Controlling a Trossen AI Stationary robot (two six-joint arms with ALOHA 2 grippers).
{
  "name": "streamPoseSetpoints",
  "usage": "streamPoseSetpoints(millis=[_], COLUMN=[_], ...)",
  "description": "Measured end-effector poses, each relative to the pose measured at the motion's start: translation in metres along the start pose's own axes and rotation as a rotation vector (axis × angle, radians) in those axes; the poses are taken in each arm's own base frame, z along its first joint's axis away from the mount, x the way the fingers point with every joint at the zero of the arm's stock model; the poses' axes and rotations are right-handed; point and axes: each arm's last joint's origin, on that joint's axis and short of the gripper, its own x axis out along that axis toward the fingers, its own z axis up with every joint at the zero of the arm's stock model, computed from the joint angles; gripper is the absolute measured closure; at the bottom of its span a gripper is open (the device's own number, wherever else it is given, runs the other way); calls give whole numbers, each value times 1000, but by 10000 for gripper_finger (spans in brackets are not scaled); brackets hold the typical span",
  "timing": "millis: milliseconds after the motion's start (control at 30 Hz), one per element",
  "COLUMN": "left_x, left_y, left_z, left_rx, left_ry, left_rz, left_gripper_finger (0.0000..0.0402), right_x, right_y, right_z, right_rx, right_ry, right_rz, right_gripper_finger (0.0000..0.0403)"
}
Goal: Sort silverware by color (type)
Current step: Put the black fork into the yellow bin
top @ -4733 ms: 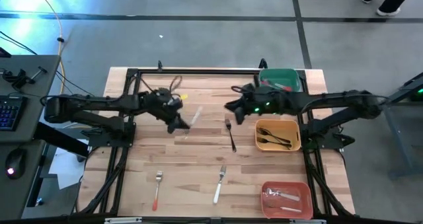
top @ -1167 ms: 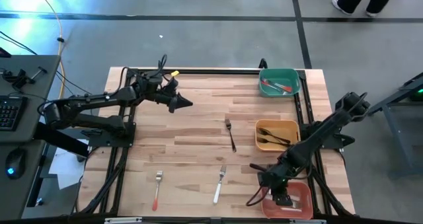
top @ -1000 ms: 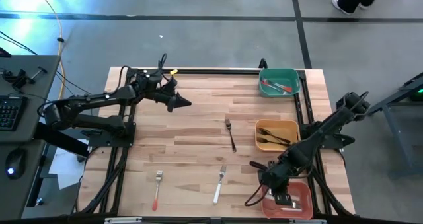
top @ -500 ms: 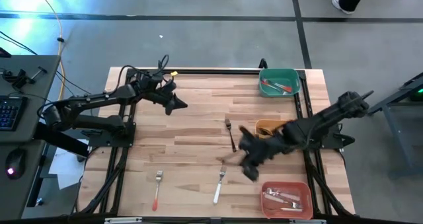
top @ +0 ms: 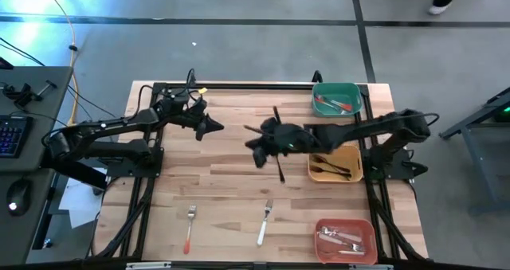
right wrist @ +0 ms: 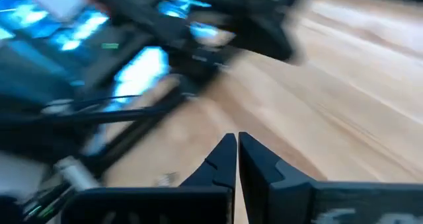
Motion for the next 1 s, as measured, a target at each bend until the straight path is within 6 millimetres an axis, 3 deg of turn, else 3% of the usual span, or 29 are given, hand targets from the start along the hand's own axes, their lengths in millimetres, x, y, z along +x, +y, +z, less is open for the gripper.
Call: streamPoseSetpoints(millis=[167,300,600,800,1000], left_x=[-2,-2,-2,-2,-2], left_y=[-1,-1,-1,-1,-1], left_z=[1,1,1,1,1], left_rx=[6,7,15,48,58], left_ry=[-13,-15,-14,-14,-14], left_rz=[5,10,11,11,12], left_gripper_finger=[392,392,392,392,392], right_x=[25,35,47,50,66], right_y=[-50,-79,-88,-97,-115], right_z=[-4,-14,-50,-69,-81], right_rx=[205,309,404,410,393], right_ry=[111,202,459,551,579], right_rz=[-257,-429,-620,-747,-814], right_gripper_finger=[401,372,274,269,270])
